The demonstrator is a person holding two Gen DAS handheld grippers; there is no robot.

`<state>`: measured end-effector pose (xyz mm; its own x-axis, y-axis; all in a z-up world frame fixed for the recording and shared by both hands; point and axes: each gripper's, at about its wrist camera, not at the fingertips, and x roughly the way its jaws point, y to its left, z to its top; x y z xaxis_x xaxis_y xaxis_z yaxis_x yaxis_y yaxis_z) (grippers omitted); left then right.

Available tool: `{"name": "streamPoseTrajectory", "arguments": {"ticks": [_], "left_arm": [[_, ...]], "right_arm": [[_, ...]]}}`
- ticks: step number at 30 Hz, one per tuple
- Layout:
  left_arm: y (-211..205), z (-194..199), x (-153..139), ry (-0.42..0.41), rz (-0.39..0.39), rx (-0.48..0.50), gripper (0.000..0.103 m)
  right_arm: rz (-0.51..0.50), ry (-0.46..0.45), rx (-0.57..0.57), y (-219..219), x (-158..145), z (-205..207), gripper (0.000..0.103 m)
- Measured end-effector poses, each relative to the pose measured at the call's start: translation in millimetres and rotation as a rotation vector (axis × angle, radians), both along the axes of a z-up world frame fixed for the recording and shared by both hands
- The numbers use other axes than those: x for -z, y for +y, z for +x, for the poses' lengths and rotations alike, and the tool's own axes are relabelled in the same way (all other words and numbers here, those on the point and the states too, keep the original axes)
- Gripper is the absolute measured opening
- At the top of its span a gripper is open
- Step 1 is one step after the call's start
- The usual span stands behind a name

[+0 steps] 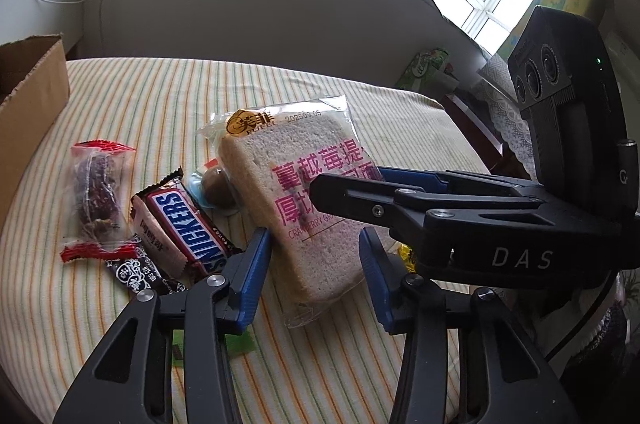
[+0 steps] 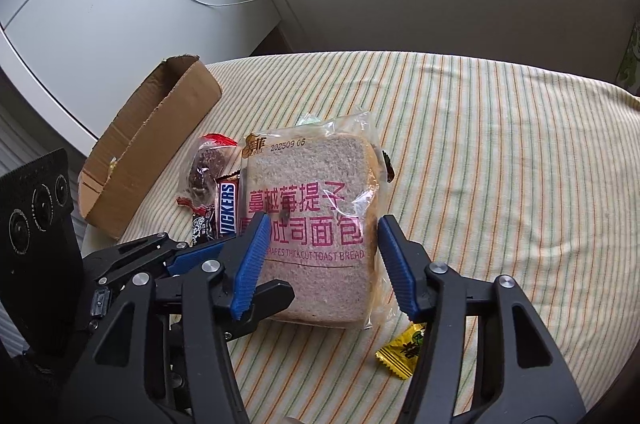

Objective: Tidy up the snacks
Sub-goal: 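Lift the toast loaf with the right tool and lower it into the box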

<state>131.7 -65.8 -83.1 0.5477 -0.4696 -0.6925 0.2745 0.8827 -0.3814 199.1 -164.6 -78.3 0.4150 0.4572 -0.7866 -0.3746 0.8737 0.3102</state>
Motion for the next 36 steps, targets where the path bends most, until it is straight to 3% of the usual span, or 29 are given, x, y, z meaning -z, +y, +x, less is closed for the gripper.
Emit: {"name": "streamPoseTrajectory", "arguments": {"ticks": [16,22,36], "left_arm": [[9.1,-20.9,-15.0,-0.068,0.031,-0.013,0.044],[15.0,-28.9,-25.4,-0.099,0.021,-0.027,0.044],[72.8,-48.6,-54.7,-0.175,0.023,-0.108,0.044]], "right_arm": [[0.001,-0.010,0.007,8.7,-12.7,-13.4,0.056],[-0.007,-0.050,0.000,17.1,-30.3,-22.6,0.056],[0.000,-0.112,-0.078,81.8,-66.5,-31.0,0.056]]}}
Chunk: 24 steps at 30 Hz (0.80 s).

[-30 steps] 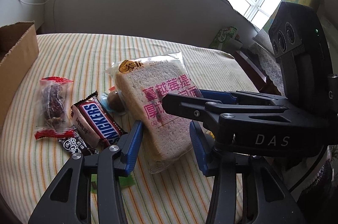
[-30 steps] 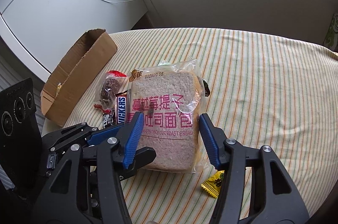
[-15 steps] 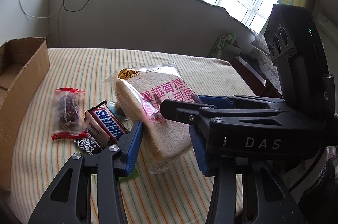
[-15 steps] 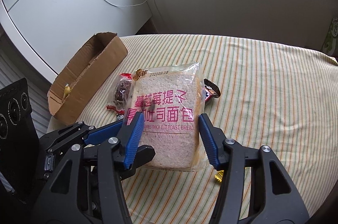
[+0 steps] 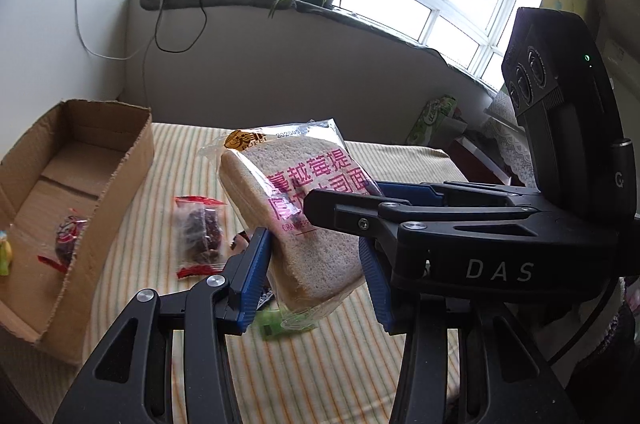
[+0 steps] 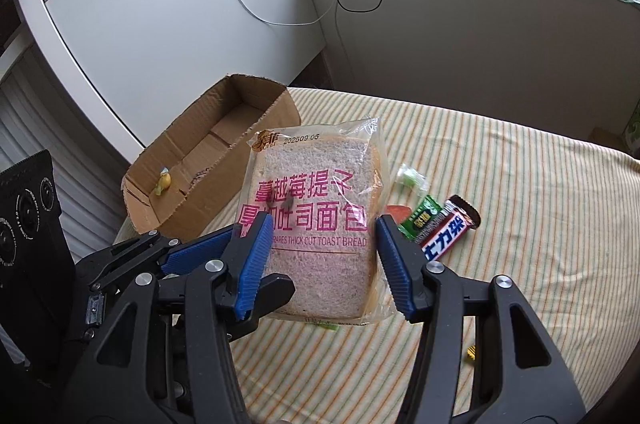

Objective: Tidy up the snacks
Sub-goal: 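Lift the toast loaf with the right tool and lower it into the box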

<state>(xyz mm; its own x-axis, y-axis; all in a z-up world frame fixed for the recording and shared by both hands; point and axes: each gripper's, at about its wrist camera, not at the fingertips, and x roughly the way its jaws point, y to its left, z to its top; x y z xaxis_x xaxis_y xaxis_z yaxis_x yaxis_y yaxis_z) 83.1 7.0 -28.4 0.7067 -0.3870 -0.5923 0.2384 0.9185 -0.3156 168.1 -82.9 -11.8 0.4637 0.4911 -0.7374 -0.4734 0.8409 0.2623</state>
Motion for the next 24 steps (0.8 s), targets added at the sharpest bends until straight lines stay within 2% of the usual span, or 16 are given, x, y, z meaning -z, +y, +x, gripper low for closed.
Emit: {"name": "streamPoseTrajectory", "arguments": {"ticks": [24], "left_arm": [[135.2,-19.3,-1.9,-0.041,-0.035,-0.213,0.044]], "right_arm": [[-0.028,-0.039,-0.189,161.7,-8.2,4.2,0.056]]}}
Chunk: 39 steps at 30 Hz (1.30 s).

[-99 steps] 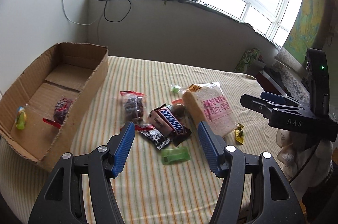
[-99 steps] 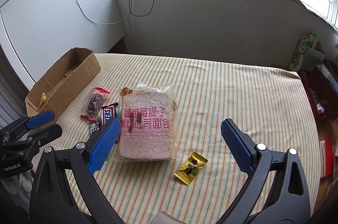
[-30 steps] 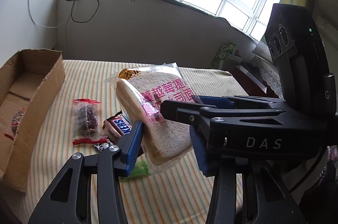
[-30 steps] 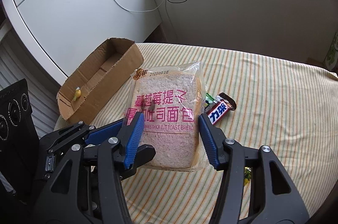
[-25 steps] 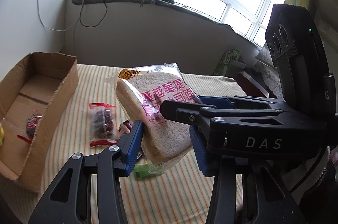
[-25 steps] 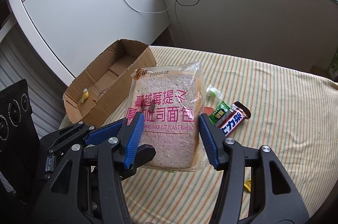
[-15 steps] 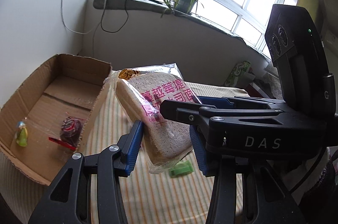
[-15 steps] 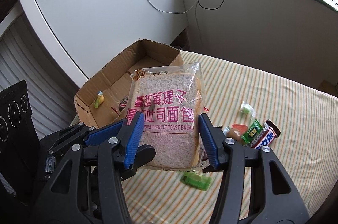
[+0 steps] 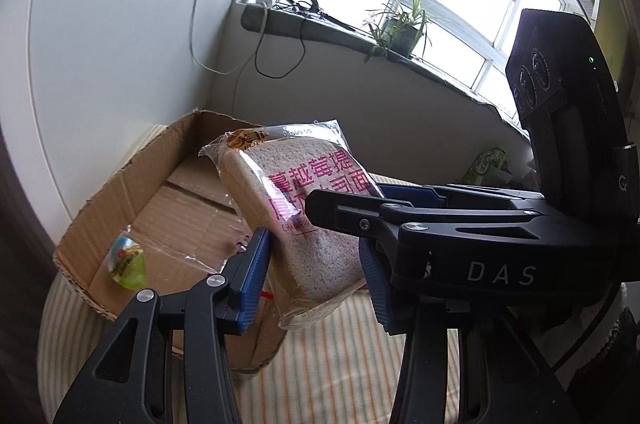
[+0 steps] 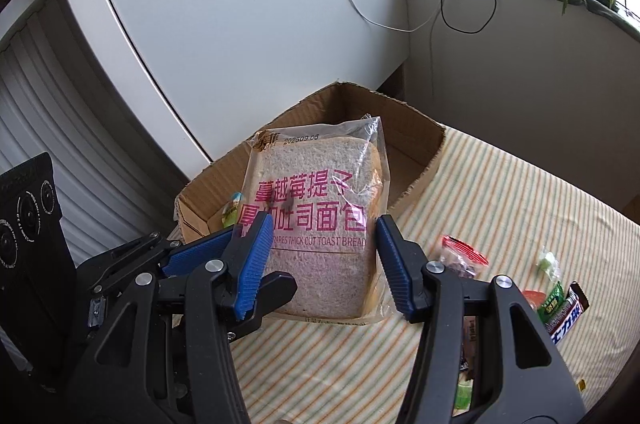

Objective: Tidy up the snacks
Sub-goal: 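Lift the toast loaf with the right tool and lower it into the box, then open the right tool to release the loaf and withdraw toward the yellow candy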

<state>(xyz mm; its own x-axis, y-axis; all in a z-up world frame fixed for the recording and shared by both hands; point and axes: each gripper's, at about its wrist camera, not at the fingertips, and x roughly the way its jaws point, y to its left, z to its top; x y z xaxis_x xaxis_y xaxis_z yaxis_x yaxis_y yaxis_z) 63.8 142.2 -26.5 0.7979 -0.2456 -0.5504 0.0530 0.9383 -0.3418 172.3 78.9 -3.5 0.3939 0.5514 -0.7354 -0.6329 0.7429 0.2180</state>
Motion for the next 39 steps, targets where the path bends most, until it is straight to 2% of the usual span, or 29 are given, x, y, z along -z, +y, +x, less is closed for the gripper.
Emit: {"name": "streamPoseTrajectory", "arguments": {"ticks": [10,18,28,39], "left_arm": [[37.1,2.8,10.3,0.017,-0.011,-0.059,0.044],[52.8,1.7,16.5,0.030,-0.021,-0.089,0.044],[57.6,1.8,17.5,0.037,-0.004,-0.107,0.044],[58.3,-3.0,13.2,0.028,-0.012,-0.121,0.044]], "right_arm": [[-0.021,0.010,-0.051,46.9,11.7,5.1,0.056],[-0.038,0.019,-0.077,64.8,18.6,7.0,0.056],[-0.066,-0.012,-0.079,71.0,16.5,5.0,0.056],[-0.078,-0.028,-0.037,52.1,12.7,6.2,0.056]]}}
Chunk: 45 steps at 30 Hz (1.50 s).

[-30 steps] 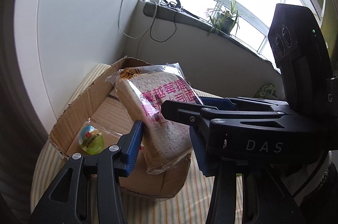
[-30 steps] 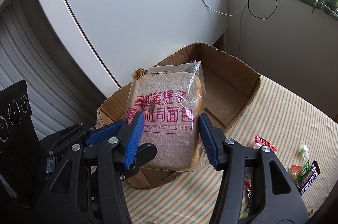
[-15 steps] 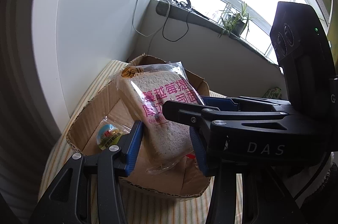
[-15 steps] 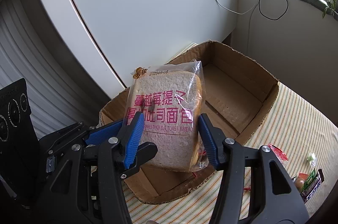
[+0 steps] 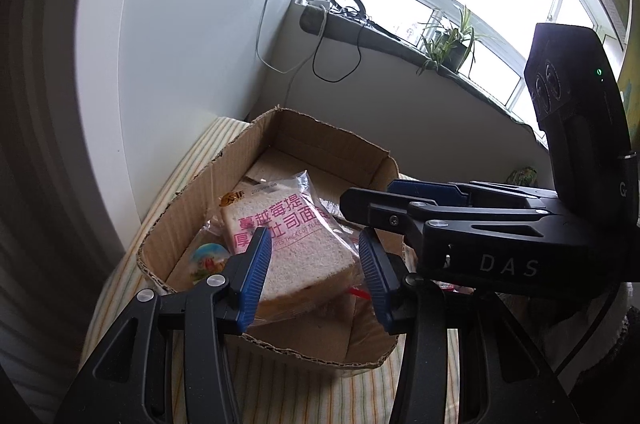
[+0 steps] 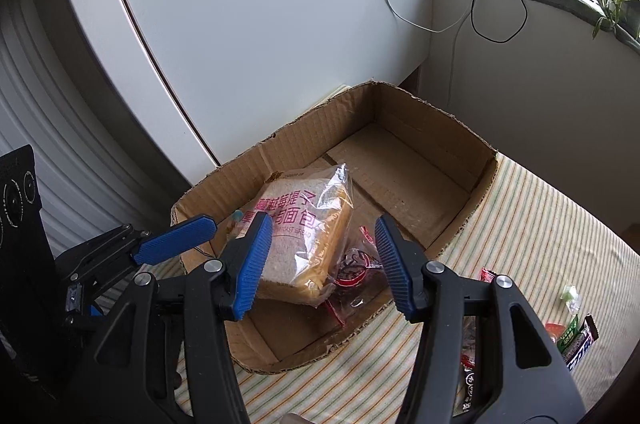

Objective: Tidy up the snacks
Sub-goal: 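Open the right tool to release the loaf and withdraw toward the yellow candy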

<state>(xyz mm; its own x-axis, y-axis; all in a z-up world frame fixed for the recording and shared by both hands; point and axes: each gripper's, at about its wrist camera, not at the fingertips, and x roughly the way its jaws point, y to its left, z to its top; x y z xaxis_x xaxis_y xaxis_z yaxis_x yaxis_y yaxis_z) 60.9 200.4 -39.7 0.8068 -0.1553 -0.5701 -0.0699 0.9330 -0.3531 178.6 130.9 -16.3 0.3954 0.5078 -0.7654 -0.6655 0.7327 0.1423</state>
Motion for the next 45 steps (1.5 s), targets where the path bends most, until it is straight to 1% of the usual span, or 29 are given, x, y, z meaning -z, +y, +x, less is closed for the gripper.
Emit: {"name": "streamPoseTrajectory", "arguments": {"ticks": [7,8,11,17,20,22,24,29,36,41,45], "left_arm": [[-7.6,-4.8,-4.7,-0.001,0.013,0.009,0.044],[-9.8,-6.0,-5.4,-0.001,0.016,0.011,0.044],[-16.2,-9.0,-7.2,-0.002,0.020,0.021,0.044],[-32.2,-12.2,-10.1,-0.007,0.017,0.047,0.044],[-44.0,-11.8,-11.6,-0.007,0.019,0.069,0.044],[-51.5,-11.6,-12.1,-0.006,0.018,0.085,0.044],[-59.5,-10.6,-12.1,-0.003,0.017,0.102,0.044],[-81.5,-5.9,-6.9,0.012,0.005,0.149,0.044],[-122.2,-3.2,9.7,0.062,-0.019,0.237,0.044],[-148.1,1.6,26.1,0.113,-0.026,0.291,0.044],[-160.1,7.8,37.0,0.149,-0.037,0.313,0.044]], "right_arm": [[0.019,-0.004,0.039,-28.0,-6.6,-3.6,0.056],[0.021,-0.007,0.046,-33.6,-8.2,-4.7,0.058],[0.033,-0.026,0.073,-54.6,-14.2,-9.0,0.067],[0.066,-0.042,0.142,-109.3,-22.0,-16.7,0.068],[0.057,-0.089,0.163,-139.5,-24.8,-26.5,0.068],[0.024,-0.131,0.183,-157.7,-24.9,-34.9,0.069],[-0.002,-0.153,0.215,-177.7,-22.9,-42.1,0.075],[-0.018,-0.119,0.312,-233.7,-8.9,-50.1,0.076],[-0.030,-0.077,0.440,-306.6,15.2,-65.9,0.076],[-0.060,-0.035,0.489,-331.5,40.1,-76.8,0.076],[-0.063,0.007,0.507,-339.9,59.1,-81.1,0.076]]}}
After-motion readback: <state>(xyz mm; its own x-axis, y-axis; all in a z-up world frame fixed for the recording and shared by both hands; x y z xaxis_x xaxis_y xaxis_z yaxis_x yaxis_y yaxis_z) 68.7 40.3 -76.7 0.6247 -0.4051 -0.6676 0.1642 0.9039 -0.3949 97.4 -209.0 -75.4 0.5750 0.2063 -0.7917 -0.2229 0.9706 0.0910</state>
